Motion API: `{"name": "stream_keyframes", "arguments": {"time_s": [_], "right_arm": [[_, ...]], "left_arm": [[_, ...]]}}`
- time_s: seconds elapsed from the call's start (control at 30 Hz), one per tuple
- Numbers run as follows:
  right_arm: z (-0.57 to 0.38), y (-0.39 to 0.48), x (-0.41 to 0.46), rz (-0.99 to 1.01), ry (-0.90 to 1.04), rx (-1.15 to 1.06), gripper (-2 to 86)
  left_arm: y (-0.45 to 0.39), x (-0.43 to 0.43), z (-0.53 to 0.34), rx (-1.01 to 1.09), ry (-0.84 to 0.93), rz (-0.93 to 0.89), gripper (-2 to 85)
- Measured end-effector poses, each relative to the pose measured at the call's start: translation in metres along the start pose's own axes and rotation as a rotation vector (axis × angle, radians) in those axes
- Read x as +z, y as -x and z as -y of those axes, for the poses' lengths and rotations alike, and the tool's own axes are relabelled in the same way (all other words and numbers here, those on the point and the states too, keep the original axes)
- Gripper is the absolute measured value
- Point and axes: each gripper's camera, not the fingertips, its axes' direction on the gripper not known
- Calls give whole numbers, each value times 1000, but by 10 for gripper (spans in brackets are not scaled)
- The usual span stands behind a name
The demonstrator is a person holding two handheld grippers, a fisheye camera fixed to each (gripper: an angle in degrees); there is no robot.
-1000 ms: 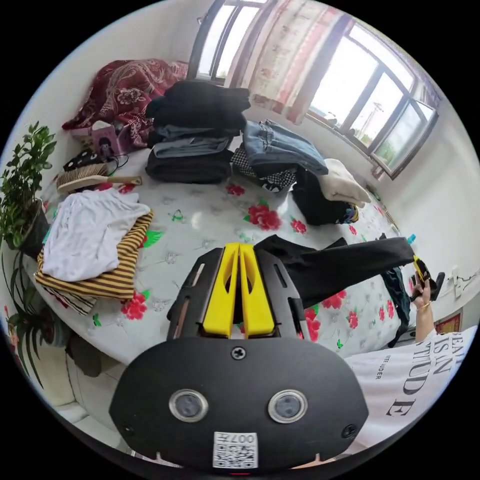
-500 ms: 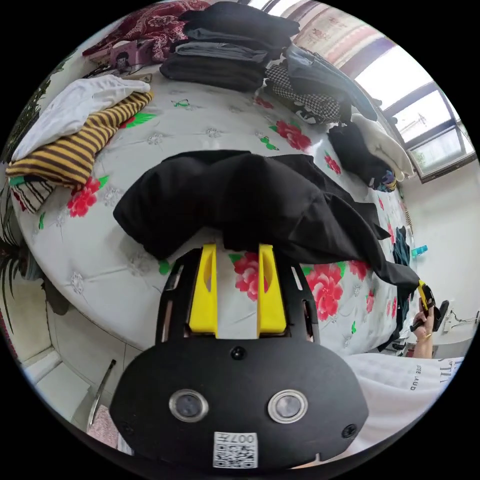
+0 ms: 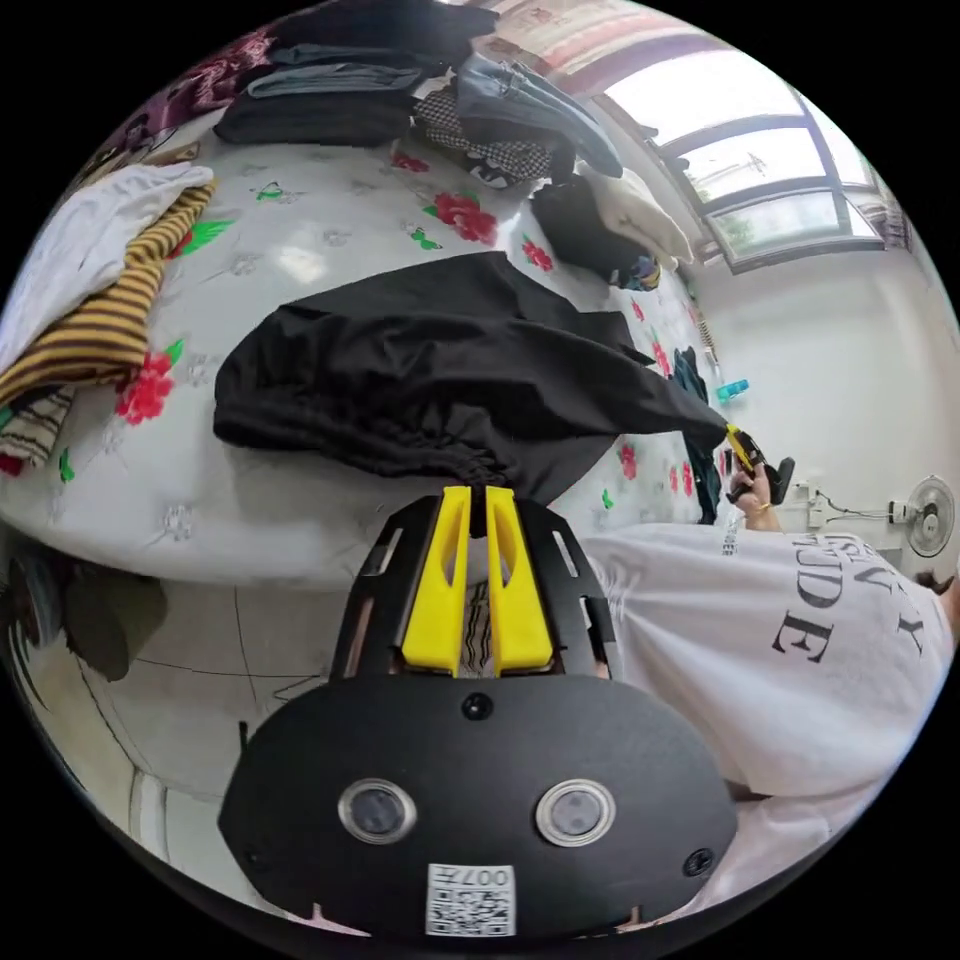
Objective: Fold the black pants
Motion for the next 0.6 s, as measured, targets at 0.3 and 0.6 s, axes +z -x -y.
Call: {"name": "stream_keyframes", "arguments": {"time_s": [0.3,0.6], "right_arm": [[59,14,68,18,177,-55,-3],[78,84,-9,50,-100,-373,-3]], "left_arm": [[82,-35,-26,-328,-367,-231,-7],[-22,-142,15,52,-478,67,-8]]}}
